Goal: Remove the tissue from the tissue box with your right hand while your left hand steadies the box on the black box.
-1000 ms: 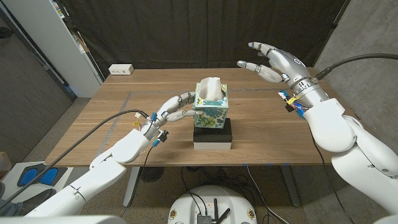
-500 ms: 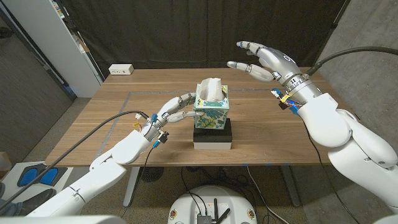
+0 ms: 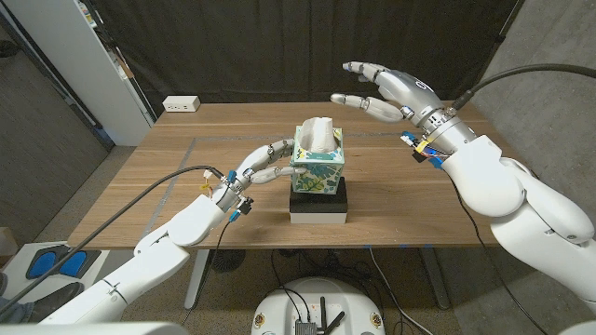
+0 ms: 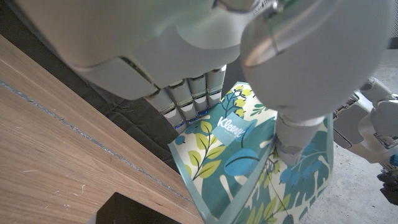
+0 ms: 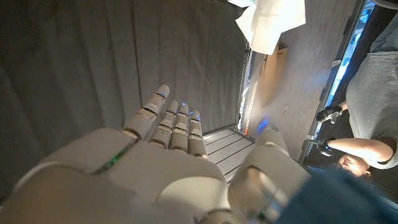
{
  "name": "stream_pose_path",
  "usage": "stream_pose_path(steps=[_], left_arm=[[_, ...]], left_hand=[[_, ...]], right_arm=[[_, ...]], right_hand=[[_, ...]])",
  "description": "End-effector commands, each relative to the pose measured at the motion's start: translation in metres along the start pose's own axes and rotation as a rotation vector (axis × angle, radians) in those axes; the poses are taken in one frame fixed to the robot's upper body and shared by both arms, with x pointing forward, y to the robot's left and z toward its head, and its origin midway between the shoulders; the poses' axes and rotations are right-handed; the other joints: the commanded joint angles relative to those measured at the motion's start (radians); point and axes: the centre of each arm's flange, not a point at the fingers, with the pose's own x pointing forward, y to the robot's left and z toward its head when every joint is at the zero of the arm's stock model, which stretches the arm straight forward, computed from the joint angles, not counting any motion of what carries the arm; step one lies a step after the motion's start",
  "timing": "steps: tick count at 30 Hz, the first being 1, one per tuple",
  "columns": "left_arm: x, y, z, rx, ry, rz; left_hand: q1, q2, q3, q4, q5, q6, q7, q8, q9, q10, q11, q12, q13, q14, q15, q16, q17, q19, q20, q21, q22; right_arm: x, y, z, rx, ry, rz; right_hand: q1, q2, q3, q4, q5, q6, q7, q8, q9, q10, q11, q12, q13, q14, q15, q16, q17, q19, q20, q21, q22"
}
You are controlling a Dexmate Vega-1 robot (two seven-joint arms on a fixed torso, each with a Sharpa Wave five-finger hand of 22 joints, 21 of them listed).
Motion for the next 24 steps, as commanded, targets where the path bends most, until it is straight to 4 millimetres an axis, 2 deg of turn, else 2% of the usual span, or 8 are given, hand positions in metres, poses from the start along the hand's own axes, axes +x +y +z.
stream_pose_path(steps=[1, 20, 24], left_arm=[[0.001, 0.000, 0.000, 0.004, 0.005, 0.003], [0.003, -0.001, 0.000, 0.012, 0.009, 0.011], [0.003, -0.001, -0.001, 0.009, 0.010, 0.011]], left_hand=[[0.003, 0.009, 0.003, 0.004, 0.005, 0.026, -0.013, 0.004, 0.005, 0.011, 0.000, -0.003, 0.003, 0.008, -0.011, -0.006, 0.005, 0.004, -0.004, 0.000, 0.003], [0.004, 0.011, 0.000, 0.005, 0.006, 0.029, -0.013, 0.003, 0.005, 0.013, 0.000, -0.005, 0.005, 0.009, -0.012, -0.007, 0.005, 0.005, -0.003, 0.000, 0.003], [0.006, 0.012, 0.000, 0.004, 0.006, 0.028, -0.014, 0.002, 0.005, 0.012, -0.001, -0.006, 0.005, 0.009, -0.013, -0.008, 0.005, 0.005, -0.003, 0.000, 0.003]], right_arm=[[0.001, 0.003, 0.001, -0.004, -0.022, 0.028], [0.004, 0.012, 0.000, -0.008, -0.058, 0.089], [0.005, 0.013, 0.000, -0.012, -0.067, 0.102]], right_hand=[[0.007, -0.002, 0.006, 0.003, 0.003, 0.006, 0.005, -0.001, 0.004, 0.008, 0.000, -0.001, 0.004, -0.001, 0.005, -0.002, 0.004, 0.006, 0.004, 0.000, 0.004], [0.019, 0.000, 0.011, -0.001, 0.007, 0.021, 0.004, 0.004, 0.004, 0.010, -0.001, -0.002, 0.005, 0.000, 0.005, -0.003, 0.004, 0.005, 0.007, -0.002, 0.003], [0.025, 0.001, 0.014, -0.003, 0.009, 0.034, -0.004, 0.009, 0.004, 0.012, -0.002, -0.002, 0.005, -0.001, 0.004, -0.004, 0.004, 0.006, 0.007, -0.002, 0.003]])
